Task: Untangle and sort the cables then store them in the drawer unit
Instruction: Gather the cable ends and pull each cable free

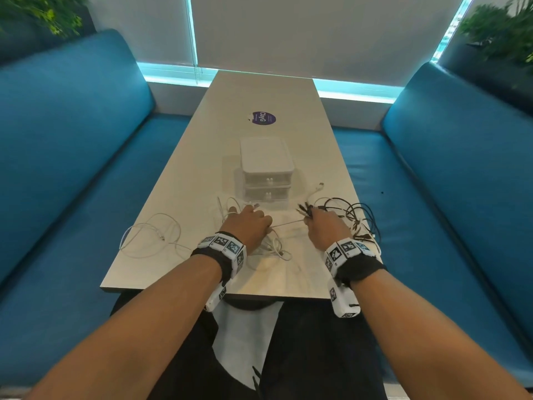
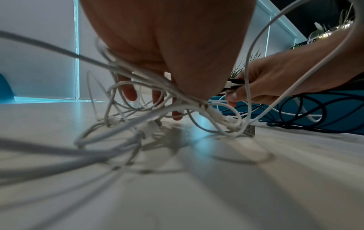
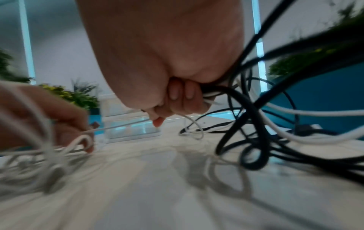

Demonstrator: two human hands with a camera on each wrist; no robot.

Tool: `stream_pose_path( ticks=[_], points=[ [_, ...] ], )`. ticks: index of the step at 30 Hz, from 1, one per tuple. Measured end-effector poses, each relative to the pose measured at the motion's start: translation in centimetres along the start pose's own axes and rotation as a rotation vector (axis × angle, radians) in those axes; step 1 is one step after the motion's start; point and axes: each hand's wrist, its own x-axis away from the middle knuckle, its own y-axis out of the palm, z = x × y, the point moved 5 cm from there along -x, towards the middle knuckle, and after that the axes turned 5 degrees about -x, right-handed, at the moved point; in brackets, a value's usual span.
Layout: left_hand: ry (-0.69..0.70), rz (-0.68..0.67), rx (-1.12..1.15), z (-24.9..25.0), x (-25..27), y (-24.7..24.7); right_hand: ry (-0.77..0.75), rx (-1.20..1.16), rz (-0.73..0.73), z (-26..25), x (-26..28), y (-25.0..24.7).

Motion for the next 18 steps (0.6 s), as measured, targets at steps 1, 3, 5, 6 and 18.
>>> stream_pose_path(
  ticks=[1,3,5,6,18],
  points=[
    [0.018,0.017,0.006,0.0,0.0,0.0,0.033,0.02,0.017,0.7,0.0,-0.4],
    [0.05,0.045,0.03,0.2,-0.1,-0.1,0.052,0.066,0.035,1.3,0.0,-0.9],
    [0.066,0.072,0.076,0.5,-0.2,-0.3,0.058,0.091,0.036,1.0,0.1,-0.7],
    [0.063,0.085,0.118,0.6,-0.1,-0.5,0.066,0.091,0.031,0.9,0.1,-0.5],
    [-0.039,0.375,0.036,0.2,0.5,-3.7,0.077,-0.011,0.019,-0.6,0.6,0.2]
  ],
)
